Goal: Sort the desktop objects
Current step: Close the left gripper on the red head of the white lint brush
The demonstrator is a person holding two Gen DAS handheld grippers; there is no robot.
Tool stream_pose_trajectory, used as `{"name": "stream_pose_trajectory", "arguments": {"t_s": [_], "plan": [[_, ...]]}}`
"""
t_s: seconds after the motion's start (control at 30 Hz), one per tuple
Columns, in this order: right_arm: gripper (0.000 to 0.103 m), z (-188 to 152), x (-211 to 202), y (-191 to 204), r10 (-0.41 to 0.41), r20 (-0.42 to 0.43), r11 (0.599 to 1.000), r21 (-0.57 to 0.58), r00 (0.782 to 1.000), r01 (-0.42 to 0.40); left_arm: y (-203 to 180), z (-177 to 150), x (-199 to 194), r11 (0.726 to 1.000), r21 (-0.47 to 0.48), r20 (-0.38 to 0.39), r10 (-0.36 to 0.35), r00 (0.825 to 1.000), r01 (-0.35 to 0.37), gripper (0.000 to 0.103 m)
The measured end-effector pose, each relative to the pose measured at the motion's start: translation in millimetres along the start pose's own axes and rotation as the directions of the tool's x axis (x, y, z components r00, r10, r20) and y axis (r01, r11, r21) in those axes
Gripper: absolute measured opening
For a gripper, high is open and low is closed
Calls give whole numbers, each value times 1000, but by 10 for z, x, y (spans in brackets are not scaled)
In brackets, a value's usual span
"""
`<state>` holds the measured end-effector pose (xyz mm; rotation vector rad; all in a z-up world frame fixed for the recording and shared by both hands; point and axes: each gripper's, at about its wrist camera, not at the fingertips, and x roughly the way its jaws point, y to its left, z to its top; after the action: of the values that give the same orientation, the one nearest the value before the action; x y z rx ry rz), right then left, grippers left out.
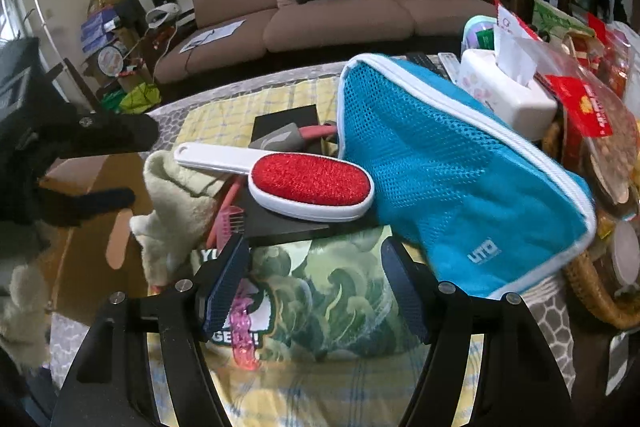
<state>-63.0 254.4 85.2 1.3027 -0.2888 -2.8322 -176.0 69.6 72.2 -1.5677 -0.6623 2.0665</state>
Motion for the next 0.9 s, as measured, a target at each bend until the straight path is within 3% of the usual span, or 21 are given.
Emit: {"name": "stream_pose_trajectory", "arguments": {"t_s": [0.07,0.27,0.33,0.53,0.9], "plan": [[72,5,62,-13,6,-2,1000,2,1000,-6,86,21,111,997,-73,-12,-38,999,37,84],[72,4,163,-71,15,17,1000,6,1000,-15,317,118,300,960,-237,41,-143,989,148,82],[72,-5,187,-75,25,26,1000,6,999,-25,342,136,329,951,-265,68,-144,987,157,81],[69,-4,304,-74,42,29,999,12,999,-43,368,209,534,928,-336,87,-142,986,163,58],[69,131,482,-78,40,25,999,-13,999,-40,493,271,791,893,-411,97,-157,983,183,58]]}}
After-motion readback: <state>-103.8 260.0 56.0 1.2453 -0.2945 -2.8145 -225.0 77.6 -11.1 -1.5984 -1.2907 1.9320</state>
